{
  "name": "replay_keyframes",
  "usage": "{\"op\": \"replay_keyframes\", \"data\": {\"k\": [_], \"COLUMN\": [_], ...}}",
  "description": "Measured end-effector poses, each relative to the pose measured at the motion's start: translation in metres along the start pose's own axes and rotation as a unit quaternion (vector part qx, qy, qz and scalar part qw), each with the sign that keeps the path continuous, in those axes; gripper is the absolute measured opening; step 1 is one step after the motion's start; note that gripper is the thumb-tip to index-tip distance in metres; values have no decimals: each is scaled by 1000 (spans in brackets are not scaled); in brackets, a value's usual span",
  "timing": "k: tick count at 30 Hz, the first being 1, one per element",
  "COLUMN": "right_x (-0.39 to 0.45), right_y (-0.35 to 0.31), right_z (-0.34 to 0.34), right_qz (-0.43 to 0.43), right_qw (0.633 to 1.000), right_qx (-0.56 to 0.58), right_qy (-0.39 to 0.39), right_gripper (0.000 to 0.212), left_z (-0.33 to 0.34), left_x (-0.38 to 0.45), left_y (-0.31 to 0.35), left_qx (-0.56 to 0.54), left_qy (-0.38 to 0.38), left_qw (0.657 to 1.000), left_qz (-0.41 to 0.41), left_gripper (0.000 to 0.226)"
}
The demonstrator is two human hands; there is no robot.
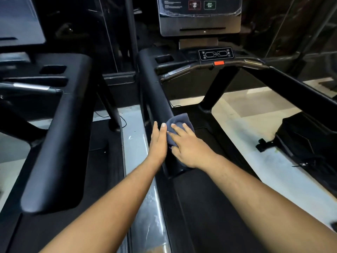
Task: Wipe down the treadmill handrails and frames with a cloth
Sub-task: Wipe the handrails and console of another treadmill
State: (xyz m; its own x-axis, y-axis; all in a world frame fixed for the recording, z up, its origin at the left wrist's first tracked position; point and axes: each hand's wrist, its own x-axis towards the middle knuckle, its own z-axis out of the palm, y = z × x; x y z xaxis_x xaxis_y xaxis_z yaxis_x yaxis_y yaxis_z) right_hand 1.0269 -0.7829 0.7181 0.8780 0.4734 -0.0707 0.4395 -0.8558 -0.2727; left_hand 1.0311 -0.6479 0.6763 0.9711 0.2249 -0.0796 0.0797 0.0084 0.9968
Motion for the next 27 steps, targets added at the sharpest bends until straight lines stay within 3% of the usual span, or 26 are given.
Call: {"op": "replay_keyframes", "data": {"k": [6,12,19,21,25,27], "right_x": [-2,2,24,30,35,34], "right_y": [-19,-13,-12,-7,-4,-3], "right_z": [-9,-7,-15,-15,-13,-13], "right_qz": [52,123,96,73,38,20], "right_qw": [998,988,992,994,996,997], "right_qx": [-33,89,61,64,58,62], "right_qy": [-12,-23,-56,-59,-54,-44], "right_gripper": [65,73,75,75,74,74], "left_z": [0,1,13,16,20,21], "left_x": [4,3,24,26,29,21], "left_y": [5,2,-10,-14,-17,-12], "left_qx": [30,-21,-83,-97,-120,-108], "left_qy": [-15,-20,56,80,119,156], "left_qw": [999,999,995,992,986,982], "left_qz": [-11,-16,-22,-31,-5,-7], "left_gripper": [72,72,97,91,53,49]}}
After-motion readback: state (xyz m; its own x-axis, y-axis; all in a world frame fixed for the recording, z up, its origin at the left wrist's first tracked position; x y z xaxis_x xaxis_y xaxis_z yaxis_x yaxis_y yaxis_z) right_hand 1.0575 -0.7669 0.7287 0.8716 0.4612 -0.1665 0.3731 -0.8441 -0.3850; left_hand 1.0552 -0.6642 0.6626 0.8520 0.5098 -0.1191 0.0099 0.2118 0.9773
